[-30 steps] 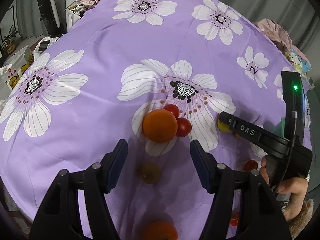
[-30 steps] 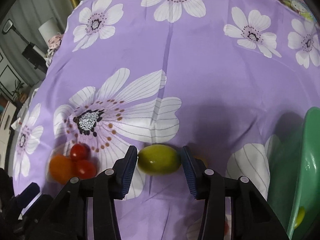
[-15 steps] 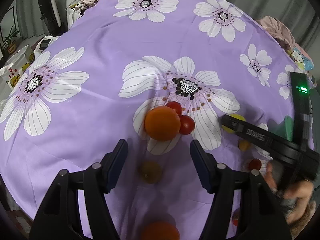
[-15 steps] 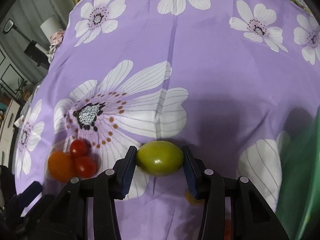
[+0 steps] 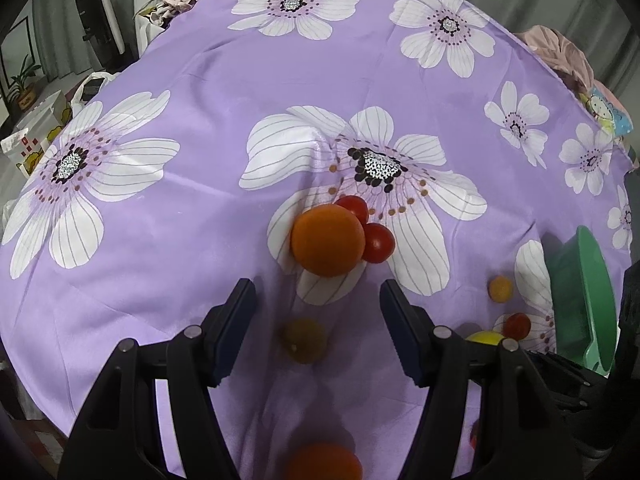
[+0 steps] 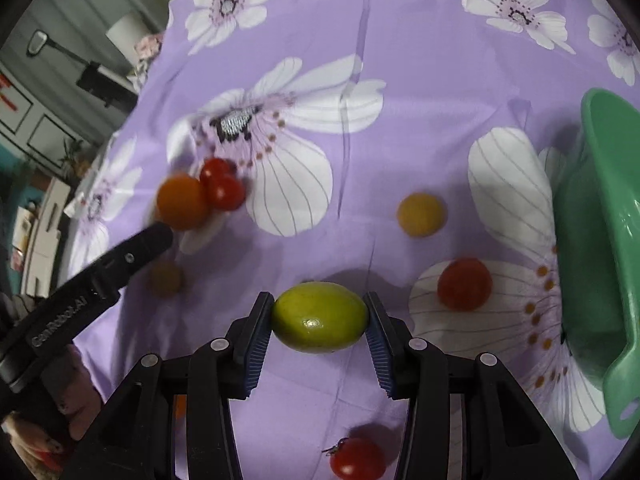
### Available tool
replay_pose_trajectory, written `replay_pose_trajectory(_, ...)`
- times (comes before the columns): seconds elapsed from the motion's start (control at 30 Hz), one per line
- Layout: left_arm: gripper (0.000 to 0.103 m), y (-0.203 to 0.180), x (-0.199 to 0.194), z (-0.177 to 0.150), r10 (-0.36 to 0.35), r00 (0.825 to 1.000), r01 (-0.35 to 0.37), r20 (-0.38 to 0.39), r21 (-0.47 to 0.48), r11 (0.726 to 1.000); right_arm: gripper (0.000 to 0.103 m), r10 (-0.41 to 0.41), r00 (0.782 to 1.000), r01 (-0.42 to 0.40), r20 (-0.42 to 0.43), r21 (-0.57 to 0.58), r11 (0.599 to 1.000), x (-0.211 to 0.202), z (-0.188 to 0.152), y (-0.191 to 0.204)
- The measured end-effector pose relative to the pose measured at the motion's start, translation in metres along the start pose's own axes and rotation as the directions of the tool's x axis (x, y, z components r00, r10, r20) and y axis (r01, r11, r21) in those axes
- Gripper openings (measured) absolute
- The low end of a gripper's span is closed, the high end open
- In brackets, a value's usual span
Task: Organize fruits
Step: 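Close the right gripper around the yellow-green lime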
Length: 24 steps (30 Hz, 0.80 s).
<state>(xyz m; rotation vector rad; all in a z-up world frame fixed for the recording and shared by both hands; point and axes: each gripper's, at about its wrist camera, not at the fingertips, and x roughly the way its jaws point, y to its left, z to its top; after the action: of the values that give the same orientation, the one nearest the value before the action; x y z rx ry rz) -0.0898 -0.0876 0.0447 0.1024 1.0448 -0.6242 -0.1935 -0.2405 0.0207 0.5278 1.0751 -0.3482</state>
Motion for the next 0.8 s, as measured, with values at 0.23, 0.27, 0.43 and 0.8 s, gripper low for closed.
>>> replay_pose_trajectory(0.23, 0.065, -0.004, 0.001, -0.002, 0.026, 1.0, -0.026, 0.003, 0.015, 1.0, 0.047, 0.0, 1.0, 0.0, -0.018, 0.003, 1.0, 0.006, 0.0, 0.003)
replay_pose_trajectory(0.27, 0.065, -0.004, 0.001, -0.002, 0.03, 1.0, -0.03, 0.004, 0.019, 0.999, 0.047, 0.003, 1.0, -0.003, -0.017, 0.003, 1.0, 0.004, -0.002, 0.003)
replay_pose_trajectory(0.43, 0.065, -0.005, 0.001, -0.003, 0.034, 0.999, -0.034, 0.006, 0.02, 0.999, 0.047, 0.017, 1.0, -0.017, -0.024, 0.006, 1.0, 0.003, -0.003, 0.001)
replay_pose_trajectory(0.8, 0.065, -0.024, -0.012, -0.009, -0.075, 0.997, 0.073, 0.023, 0.062, 0.995, 0.048, 0.086, 0.996, -0.088, 0.038, 0.069, 0.994, -0.013, -0.001, -0.019)
